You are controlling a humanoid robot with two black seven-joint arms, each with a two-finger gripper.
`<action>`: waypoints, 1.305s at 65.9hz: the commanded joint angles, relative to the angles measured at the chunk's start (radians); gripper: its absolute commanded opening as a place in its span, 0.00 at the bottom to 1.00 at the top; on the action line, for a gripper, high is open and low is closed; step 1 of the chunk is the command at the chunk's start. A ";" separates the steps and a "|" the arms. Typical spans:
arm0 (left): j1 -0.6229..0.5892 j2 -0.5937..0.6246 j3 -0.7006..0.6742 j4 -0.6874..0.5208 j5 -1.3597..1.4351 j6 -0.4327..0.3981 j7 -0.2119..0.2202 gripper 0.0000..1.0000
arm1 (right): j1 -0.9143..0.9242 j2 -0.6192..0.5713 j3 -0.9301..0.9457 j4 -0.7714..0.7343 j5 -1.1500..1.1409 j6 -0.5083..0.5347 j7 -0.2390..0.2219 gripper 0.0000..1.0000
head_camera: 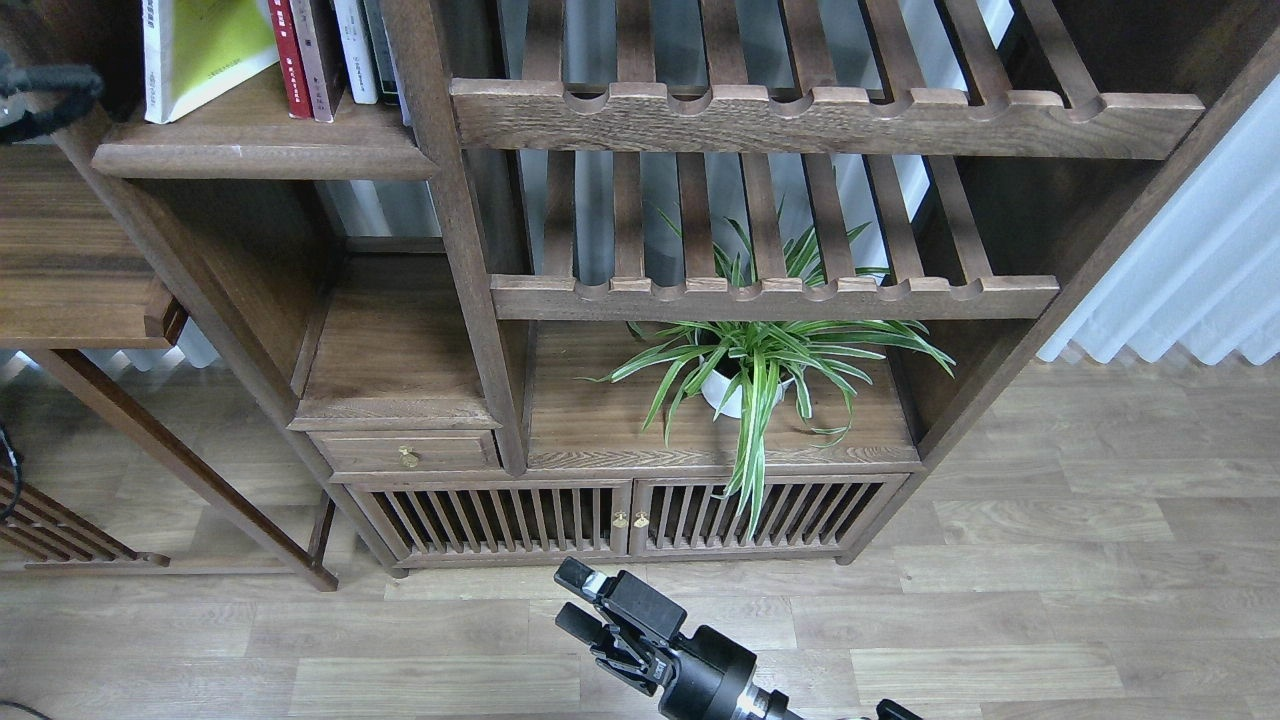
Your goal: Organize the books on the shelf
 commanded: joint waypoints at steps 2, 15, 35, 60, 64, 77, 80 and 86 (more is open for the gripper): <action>0.014 0.042 -0.015 -0.065 -0.003 0.000 0.045 0.41 | 0.001 0.000 -0.001 0.000 0.000 0.000 0.000 1.00; 0.117 0.139 -0.021 -0.261 -0.096 0.000 0.124 0.42 | 0.005 0.000 0.010 0.000 0.000 0.000 0.001 0.99; 0.416 0.283 -0.223 -0.622 -0.129 0.000 0.213 0.49 | 0.000 0.000 0.027 0.002 0.000 0.000 0.000 0.99; 0.876 0.271 -0.551 -0.849 -0.140 0.000 0.307 0.99 | 0.002 0.000 0.085 0.052 -0.002 0.000 0.035 0.99; 0.916 0.265 -0.562 -0.849 -0.140 0.000 0.305 0.99 | 0.008 0.000 0.085 0.055 -0.003 0.000 0.050 0.99; 1.094 0.142 -0.587 -0.846 -0.169 0.000 0.304 1.00 | 0.080 0.000 0.096 0.060 -0.008 0.000 0.059 0.99; 1.123 0.118 -0.588 -0.844 -0.169 0.000 0.304 1.00 | 0.100 0.000 0.107 0.061 -0.008 0.000 0.061 0.99; 1.168 0.052 -0.588 -0.843 -0.169 0.000 0.304 1.00 | 0.138 0.000 0.133 0.074 -0.008 0.000 0.069 0.99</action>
